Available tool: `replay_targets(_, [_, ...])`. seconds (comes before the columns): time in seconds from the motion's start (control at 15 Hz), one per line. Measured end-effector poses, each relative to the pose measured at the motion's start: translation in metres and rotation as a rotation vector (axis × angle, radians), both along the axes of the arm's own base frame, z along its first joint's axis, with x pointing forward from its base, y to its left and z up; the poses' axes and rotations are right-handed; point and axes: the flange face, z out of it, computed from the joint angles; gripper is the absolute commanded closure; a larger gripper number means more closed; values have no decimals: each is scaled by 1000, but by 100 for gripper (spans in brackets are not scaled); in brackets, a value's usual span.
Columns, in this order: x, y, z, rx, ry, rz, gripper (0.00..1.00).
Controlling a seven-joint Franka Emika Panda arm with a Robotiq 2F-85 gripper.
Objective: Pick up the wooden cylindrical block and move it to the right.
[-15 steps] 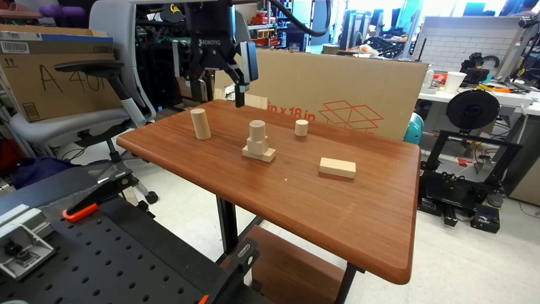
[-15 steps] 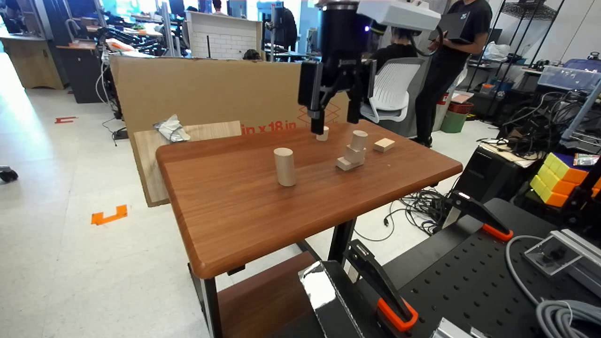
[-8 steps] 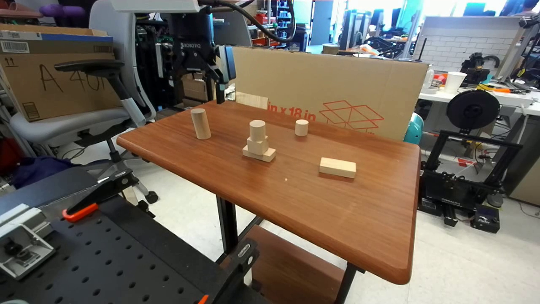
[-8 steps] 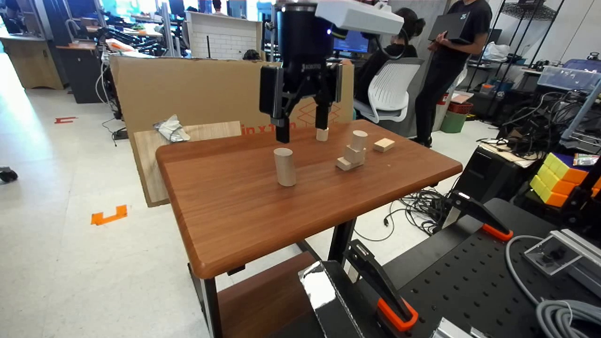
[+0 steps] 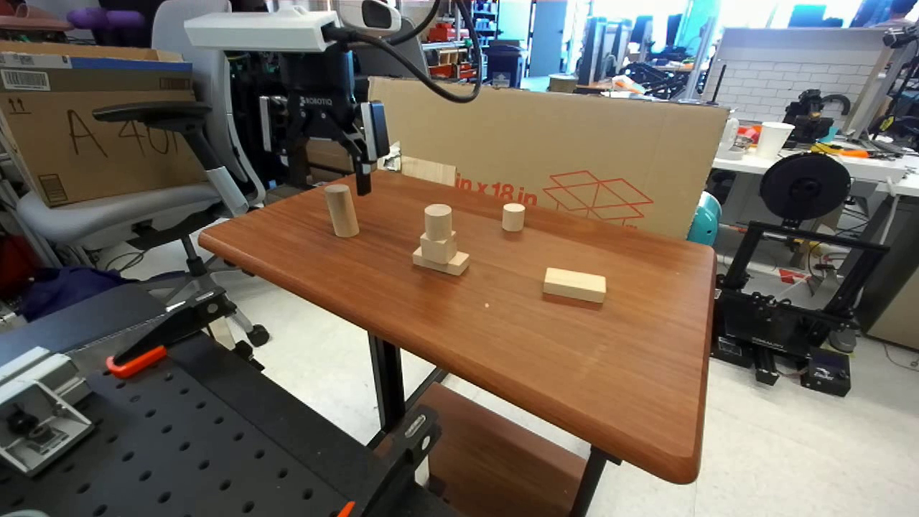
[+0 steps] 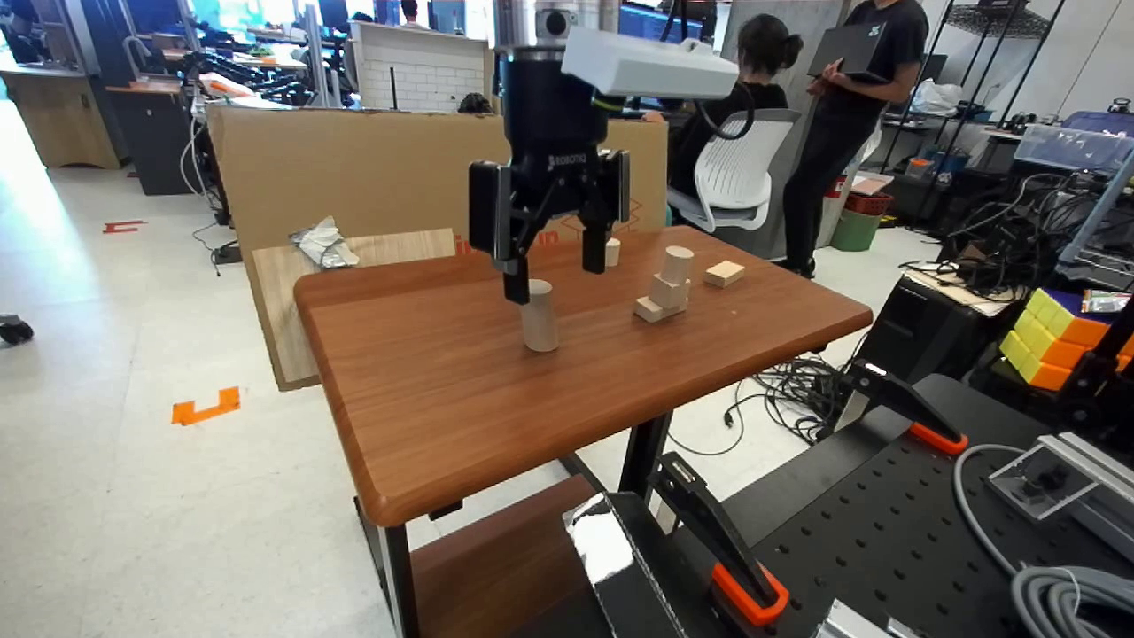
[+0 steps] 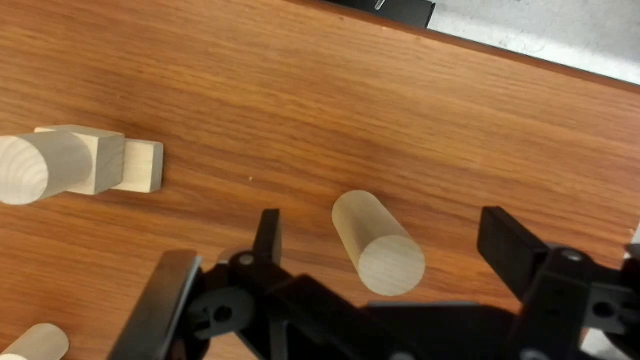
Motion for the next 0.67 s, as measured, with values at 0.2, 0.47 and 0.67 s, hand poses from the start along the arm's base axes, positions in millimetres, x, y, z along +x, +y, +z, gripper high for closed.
replay_targets(0.2, [-1, 9, -9, -10, 9, 6, 0])
replay_targets(0.47, [-1, 22, -14, -28, 4, 10, 42])
replay_targets(0.67, [11, 21, -18, -37, -6, 11, 65])
